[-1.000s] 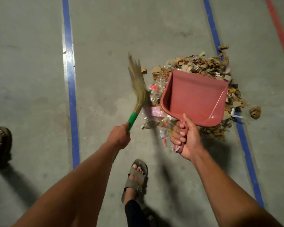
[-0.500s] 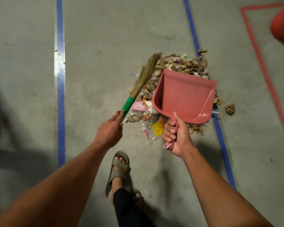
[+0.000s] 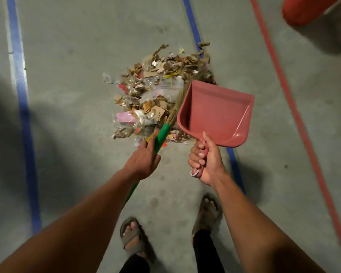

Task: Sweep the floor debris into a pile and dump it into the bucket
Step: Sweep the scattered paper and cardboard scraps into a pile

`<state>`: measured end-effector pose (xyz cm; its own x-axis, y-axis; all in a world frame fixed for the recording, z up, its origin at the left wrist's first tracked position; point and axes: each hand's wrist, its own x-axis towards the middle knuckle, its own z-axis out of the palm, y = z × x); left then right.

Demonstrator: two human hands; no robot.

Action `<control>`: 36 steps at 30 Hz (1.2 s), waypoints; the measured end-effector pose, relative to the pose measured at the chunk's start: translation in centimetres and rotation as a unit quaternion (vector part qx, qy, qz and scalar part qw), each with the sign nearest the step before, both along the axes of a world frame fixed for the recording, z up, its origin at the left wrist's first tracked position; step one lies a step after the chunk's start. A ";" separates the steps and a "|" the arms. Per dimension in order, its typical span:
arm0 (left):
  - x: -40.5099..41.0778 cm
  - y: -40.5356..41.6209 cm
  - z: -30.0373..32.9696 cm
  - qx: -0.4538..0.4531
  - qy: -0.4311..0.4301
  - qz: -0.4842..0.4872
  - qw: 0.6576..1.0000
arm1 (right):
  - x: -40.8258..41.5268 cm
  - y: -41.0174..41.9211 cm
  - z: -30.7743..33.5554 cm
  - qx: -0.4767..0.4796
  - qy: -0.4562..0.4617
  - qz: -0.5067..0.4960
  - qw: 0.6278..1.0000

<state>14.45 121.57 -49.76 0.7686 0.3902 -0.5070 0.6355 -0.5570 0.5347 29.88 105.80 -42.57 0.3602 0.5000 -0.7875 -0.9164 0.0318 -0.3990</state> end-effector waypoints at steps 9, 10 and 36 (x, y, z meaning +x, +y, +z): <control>13.7 -9.4 -2.2 -0.016 -0.009 -0.015 1.000 | 13.3 -9.7 -2.7 0.008 0.018 0.007 1.000; 15.7 -10.6 -2.1 -0.010 -0.008 -0.014 1.000 | 15.3 -11.0 -2.8 0.009 0.016 0.007 1.000; 54.8 -20.0 -8.3 -0.095 0.111 0.119 0.982 | 56.0 -19.0 -6.7 -0.026 -0.003 0.070 0.997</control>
<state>69.30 101.61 -58.05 0.5298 0.4271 -0.7327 0.8480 -0.2824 0.4485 85.91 86.80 -49.29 0.2943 0.5043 -0.8118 -0.9084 -0.1161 -0.4015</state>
